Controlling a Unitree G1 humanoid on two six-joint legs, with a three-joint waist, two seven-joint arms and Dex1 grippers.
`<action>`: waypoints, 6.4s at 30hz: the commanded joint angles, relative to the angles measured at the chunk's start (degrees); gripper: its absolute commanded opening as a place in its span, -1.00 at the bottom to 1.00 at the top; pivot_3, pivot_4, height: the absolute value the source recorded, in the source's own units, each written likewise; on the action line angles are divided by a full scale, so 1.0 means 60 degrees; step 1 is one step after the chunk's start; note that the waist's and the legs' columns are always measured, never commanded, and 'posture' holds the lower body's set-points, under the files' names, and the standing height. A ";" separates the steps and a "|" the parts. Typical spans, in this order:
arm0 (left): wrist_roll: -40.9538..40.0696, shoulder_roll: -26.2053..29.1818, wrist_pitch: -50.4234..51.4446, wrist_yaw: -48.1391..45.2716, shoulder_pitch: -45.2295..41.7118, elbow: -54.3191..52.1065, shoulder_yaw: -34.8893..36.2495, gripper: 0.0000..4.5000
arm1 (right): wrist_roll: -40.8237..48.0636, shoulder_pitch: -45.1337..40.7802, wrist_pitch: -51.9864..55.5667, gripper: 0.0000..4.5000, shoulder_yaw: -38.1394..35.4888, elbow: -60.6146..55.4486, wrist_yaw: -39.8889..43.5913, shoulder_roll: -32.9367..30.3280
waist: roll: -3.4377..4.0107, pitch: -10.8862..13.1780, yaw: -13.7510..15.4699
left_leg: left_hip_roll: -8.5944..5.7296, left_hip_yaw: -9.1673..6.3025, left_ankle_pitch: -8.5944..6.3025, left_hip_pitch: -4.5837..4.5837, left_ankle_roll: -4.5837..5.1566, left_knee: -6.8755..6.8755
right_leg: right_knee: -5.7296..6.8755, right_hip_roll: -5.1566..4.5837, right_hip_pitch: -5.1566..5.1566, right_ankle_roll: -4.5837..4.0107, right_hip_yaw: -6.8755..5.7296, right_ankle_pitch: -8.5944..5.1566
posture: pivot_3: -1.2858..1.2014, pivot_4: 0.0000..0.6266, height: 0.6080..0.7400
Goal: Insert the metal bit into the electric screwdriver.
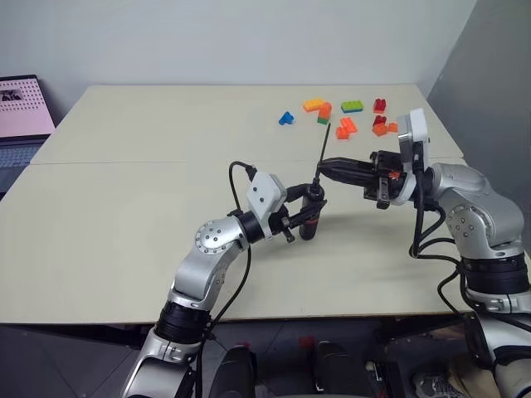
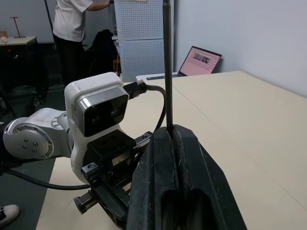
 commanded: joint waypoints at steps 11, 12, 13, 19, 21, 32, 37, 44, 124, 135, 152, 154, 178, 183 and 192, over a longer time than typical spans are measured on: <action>-0.0030 -0.0020 -0.0055 -0.0082 -0.0004 -0.0125 -0.0114 -0.28 | 0.0152 -0.0165 0.0226 -1.00 -0.0352 -0.1045 -0.0430 -0.0206 | -0.0001 0.0001 0.0001 | 0.0000 0.0000 0.0000 -0.0002 0.0000 -0.0001 | -0.0002 0.0000 -0.0002 0.0000 -0.0001 0.0000 | 0.03 -0.52 1.00; -0.0028 -0.0024 -0.0056 -0.0081 -0.0011 -0.0113 -0.0113 -0.28 | 0.0136 -0.0136 0.0218 -1.00 -0.0352 -0.1069 -0.0467 -0.0221 | -0.0001 0.0001 0.0000 | 0.0000 -0.0001 0.0000 -0.0001 0.0000 -0.0001 | -0.0002 0.0000 -0.0002 0.0000 -0.0001 0.0000 | 0.03 -0.52 1.00; -0.0028 -0.0026 -0.0057 -0.0082 -0.0011 -0.0111 -0.0115 -0.28 | 0.0099 -0.0102 0.0187 -1.00 -0.0352 -0.1083 -0.0516 -0.0223 | -0.0001 0.0001 0.0001 | 0.0000 0.0000 0.0000 -0.0002 0.0000 -0.0002 | -0.0002 0.0000 -0.0002 0.0000 -0.0001 0.0000 | 0.03 -0.52 1.00; -0.0034 -0.0030 -0.0055 -0.0114 -0.0013 -0.0117 -0.0135 -0.28 | -0.0113 0.0085 0.0062 -1.00 -0.0221 -0.1069 -0.0579 -0.0235 | -0.0001 0.0001 0.0002 | 0.0000 0.0000 0.0000 -0.0003 0.0000 -0.0003 | -0.0003 0.0000 -0.0002 0.0000 -0.0001 0.0000 | 0.03 -0.52 1.00; -0.0032 -0.0032 -0.0058 -0.0118 -0.0017 -0.0109 -0.0136 -0.28 | -0.0157 0.0140 0.0064 -1.00 -0.0208 -0.1054 -0.0556 -0.0249 | -0.0001 0.0001 0.0000 | 0.0000 0.0000 0.0000 -0.0003 0.0000 -0.0003 | -0.0003 0.0000 -0.0002 0.0000 -0.0001 0.0000 | 0.03 -0.52 1.00; -0.0027 -0.0033 -0.0019 -0.0113 -0.0001 -0.0145 -0.0128 -0.28 | -0.0293 0.0202 0.0026 -1.00 -0.0162 -0.1026 -0.0464 -0.0258 | -0.0001 0.0001 0.0001 | 0.0000 0.0000 0.0000 -0.0003 0.0000 -0.0003 | -0.0004 0.0000 -0.0002 0.0000 -0.0001 -0.0001 | 0.03 -0.52 1.00; -0.0027 -0.0027 -0.0009 -0.0109 0.0005 -0.0165 -0.0125 -0.28 | -0.0368 0.0308 0.0063 -1.00 0.0040 -0.1203 -0.0332 -0.0328 | -0.0001 0.0001 0.0001 | 0.0000 0.0000 0.0000 -0.0003 0.0000 -0.0003 | -0.0004 0.0000 -0.0002 0.0000 -0.0001 -0.0001 | 0.03 -0.52 1.00; -0.0020 -0.0051 -0.0012 -0.0109 -0.0009 -0.0153 -0.0134 -0.28 | -0.0727 0.0355 0.0275 -1.00 0.0543 -0.1152 -0.0349 -0.0540 | -0.0001 0.0001 0.0001 | 0.0000 0.0000 0.0000 -0.0001 0.0000 -0.0002 | -0.0004 0.0000 0.0000 0.0001 -0.0001 0.0000 | 0.03 -0.52 1.00; 0.0106 -0.0065 -0.0102 0.0041 0.0001 -0.0081 -0.0072 -0.28 | 0.0905 0.1316 0.1997 -1.00 -0.0712 -0.3836 -0.4013 0.0190 | -0.0006 0.0003 0.0002 | 0.0001 -0.0001 0.0000 -0.0011 0.0000 -0.0014 | -0.0021 -0.0001 -0.0007 -0.0040 -0.0002 -0.0025 | 0.03 -0.52 1.00; 0.0095 -0.0061 -0.0114 0.0038 0.0003 -0.0077 -0.0079 -0.28 | 0.0649 0.1385 0.1823 -1.00 -0.0641 -0.3757 -0.3999 0.0162 | -0.0006 0.0003 0.0002 | 0.0001 -0.0002 -0.0001 -0.0011 0.0000 -0.0015 | -0.0024 -0.0001 -0.0007 -0.0042 -0.0003 -0.0026 | 0.03 -0.52 1.00; 0.0112 -0.0084 -0.0137 0.0049 -0.0016 -0.0056 -0.0082 -0.28 | 0.0227 0.1481 0.1692 -1.00 0.0138 -0.3586 -0.3196 -0.0315 | -0.0006 0.0003 0.0004 | 0.0002 -0.0002 -0.0001 -0.0013 0.0001 -0.0026 | -0.0072 -0.0002 0.0007 -0.0040 -0.0004 -0.0024 | 0.03 -0.52 1.00; 0.0124 -0.0096 -0.0140 0.0051 -0.0016 -0.0048 -0.0079 -0.28 | 0.0250 0.1449 0.1778 -1.00 0.0156 -0.3577 -0.3256 -0.0339 | -0.0006 0.0003 0.0005 | 0.0002 -0.0002 -0.0001 -0.0013 0.0001 -0.0025 | -0.0074 -0.0002 0.0008 -0.0040 -0.0004 -0.0024 | 0.03 -0.52 1.00; -0.0102 -0.0070 0.0299 0.0329 -0.0920 -0.0341 0.0407 -0.28 | 0.0467 0.1658 0.1486 0.64 -0.1143 -0.3593 -0.2405 -0.1848 | -0.0011 0.0010 0.0021 | 0.0002 -0.0005 -0.0002 -0.0048 0.0003 -0.0027 | -0.0094 -0.0002 -0.0010 0.0011 -0.0013 0.0006 | 0.03 -0.52 1.00; 0.0201 0.0456 0.0526 0.0318 -0.1667 -0.0262 0.0515 -0.28 | 0.0105 0.2027 0.1162 0.64 -0.1274 -0.3698 -0.2025 -0.2555 | -0.0011 0.0010 0.0020 | 0.0002 -0.0004 -0.0002 -0.0131 0.0003 -0.0019 | -0.0083 -0.0001 -0.0098 0.0027 -0.0010 0.0017 | 0.03 -0.52 1.00; 0.3684 0.3082 -0.0280 -0.1274 -0.3931 0.2382 -0.1890 -0.28 | -0.0427 0.2467 0.0753 0.64 -0.2079 -0.3996 -0.1318 -0.4292 | -0.0013 0.0015 0.0025 | -0.0002 0.0001 0.0000 -0.0167 0.0002 -0.0008 | -0.0078 0.0003 -0.0141 0.0033 -0.0006 0.0023 | 0.03 -0.52 1.00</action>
